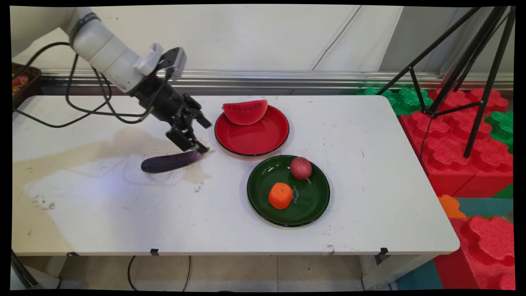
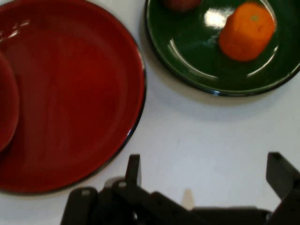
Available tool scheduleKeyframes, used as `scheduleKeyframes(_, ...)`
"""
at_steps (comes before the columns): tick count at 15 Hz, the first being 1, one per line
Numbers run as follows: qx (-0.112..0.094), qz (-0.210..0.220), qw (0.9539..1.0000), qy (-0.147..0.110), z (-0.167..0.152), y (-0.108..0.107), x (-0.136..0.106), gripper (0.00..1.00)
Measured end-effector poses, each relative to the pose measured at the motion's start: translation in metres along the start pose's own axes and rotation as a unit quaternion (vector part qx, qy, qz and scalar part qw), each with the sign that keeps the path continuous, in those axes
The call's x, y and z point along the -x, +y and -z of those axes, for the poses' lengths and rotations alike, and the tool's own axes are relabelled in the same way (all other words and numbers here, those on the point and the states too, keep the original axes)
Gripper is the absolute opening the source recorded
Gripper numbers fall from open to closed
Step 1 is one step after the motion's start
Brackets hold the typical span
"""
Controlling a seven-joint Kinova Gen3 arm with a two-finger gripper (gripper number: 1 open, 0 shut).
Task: Pick up the mandarin from the green plate
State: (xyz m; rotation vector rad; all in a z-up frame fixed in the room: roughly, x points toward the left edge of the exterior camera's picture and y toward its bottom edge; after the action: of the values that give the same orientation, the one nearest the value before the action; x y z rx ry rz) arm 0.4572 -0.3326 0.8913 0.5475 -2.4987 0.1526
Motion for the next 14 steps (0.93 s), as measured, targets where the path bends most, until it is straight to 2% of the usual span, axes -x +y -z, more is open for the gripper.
scheduleKeyframes(8, 0.030, -0.023, 0.9991, 0.019, -0.046, 0.019, -0.043, 1.00)
scheduleKeyframes(14, 0.046, -0.051, 0.9976, 0.009, -0.095, 0.036, -0.074, 1.00)
